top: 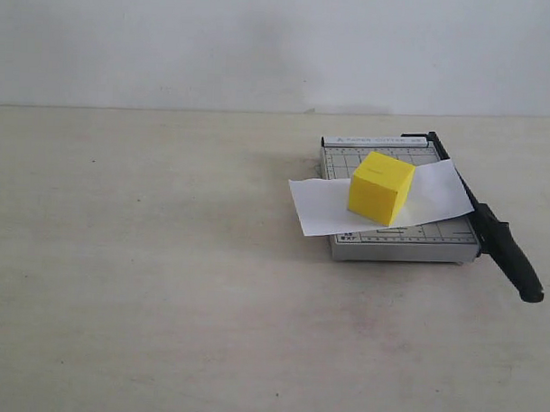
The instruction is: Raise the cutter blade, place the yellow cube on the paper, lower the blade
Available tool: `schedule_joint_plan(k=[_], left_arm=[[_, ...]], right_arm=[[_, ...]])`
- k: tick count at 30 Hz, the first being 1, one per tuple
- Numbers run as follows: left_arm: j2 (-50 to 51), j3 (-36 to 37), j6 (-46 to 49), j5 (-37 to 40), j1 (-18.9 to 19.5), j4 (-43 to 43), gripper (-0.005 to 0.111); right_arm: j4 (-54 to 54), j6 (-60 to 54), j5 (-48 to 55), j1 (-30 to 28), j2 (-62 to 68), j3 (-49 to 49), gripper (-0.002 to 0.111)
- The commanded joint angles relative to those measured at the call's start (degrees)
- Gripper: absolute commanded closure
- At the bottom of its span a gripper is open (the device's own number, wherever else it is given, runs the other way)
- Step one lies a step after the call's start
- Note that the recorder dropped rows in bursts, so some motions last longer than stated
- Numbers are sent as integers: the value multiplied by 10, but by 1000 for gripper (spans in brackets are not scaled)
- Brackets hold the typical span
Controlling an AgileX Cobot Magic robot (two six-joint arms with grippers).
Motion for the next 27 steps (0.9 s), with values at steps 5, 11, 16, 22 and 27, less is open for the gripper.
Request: schedule_joint_plan(k=[5,11,16,22,27], left_arm=[[-1,2,1,2,2,-1,101],[-1,2,1,2,2,-1,101],[-1,2,1,2,2,-1,101],[-1,2,1,2,2,-1,101],[-1,2,1,2,2,-1,101]], right_arm=[[-31,42,-3,-2,-3,0,109],[-38,40,-3,-2,-3,0,109],[-38,41,-3,-2,-3,0,109],[-38,43,-3,-2,-3,0,109],[-38,43,-3,-2,-3,0,109]])
